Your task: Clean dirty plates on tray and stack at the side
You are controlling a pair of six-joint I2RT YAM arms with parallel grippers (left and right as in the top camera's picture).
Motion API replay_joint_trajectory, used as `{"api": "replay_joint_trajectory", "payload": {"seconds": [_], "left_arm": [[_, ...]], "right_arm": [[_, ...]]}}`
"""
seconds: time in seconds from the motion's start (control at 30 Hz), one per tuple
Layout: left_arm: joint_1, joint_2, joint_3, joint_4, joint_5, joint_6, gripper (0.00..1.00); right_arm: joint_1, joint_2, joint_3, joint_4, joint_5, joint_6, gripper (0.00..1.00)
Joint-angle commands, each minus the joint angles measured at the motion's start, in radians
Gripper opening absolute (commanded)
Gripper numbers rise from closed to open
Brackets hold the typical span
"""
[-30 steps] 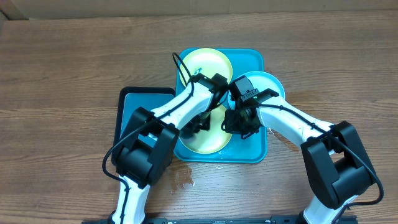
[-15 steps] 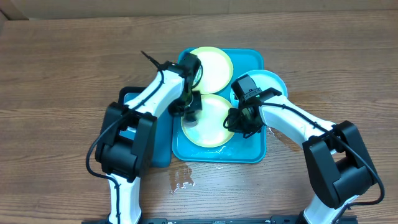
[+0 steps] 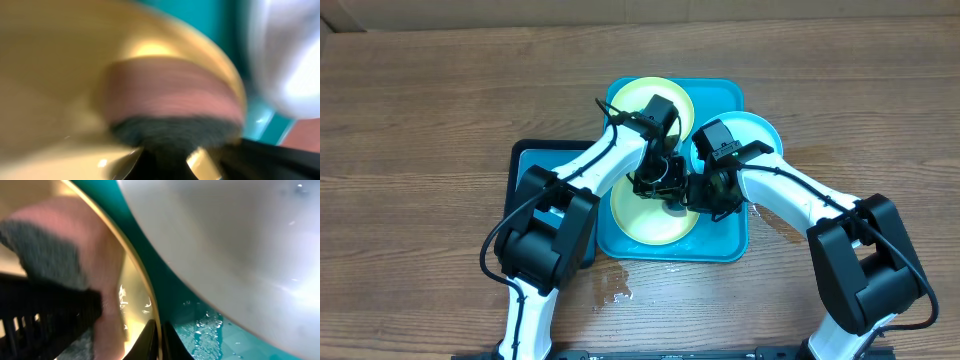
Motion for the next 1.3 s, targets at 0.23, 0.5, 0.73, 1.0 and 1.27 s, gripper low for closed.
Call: {"api": "replay_joint_trajectory", "payload": {"seconds": [0.23,0.5,0.73,1.0,1.27], "left_arm": [[0.079,-0.019,-0.017,-0.262,-0.596,-0.108,0.04],[0.100,-0.188,-0.017,-0.285,-0.604,-0.108,0.04],[0.101,-0.443,-0.017,-0.357,-0.624,-0.102,0.04],[0.198,-0.482,-0.121,-0.409,-0.768,-0.096,0.04],[0.356,-0.473,-0.423,-0.103,-0.564,-0.016,0.04]], "right_arm": [[0.010,0.007,-0.015,0.000,0.014,-0.018,0.04],[0.010,0.007,-0.015,-0.004,0.011,-0.018,0.04],[0.010,0.007,-0.015,-0.009,0.013,-0.018,0.04],[0.010,0.007,-0.015,-0.009,0.014,-0.018,0.04],[0.010,0.007,-0.015,-0.005,0.014,-0.022,0.28]]}}
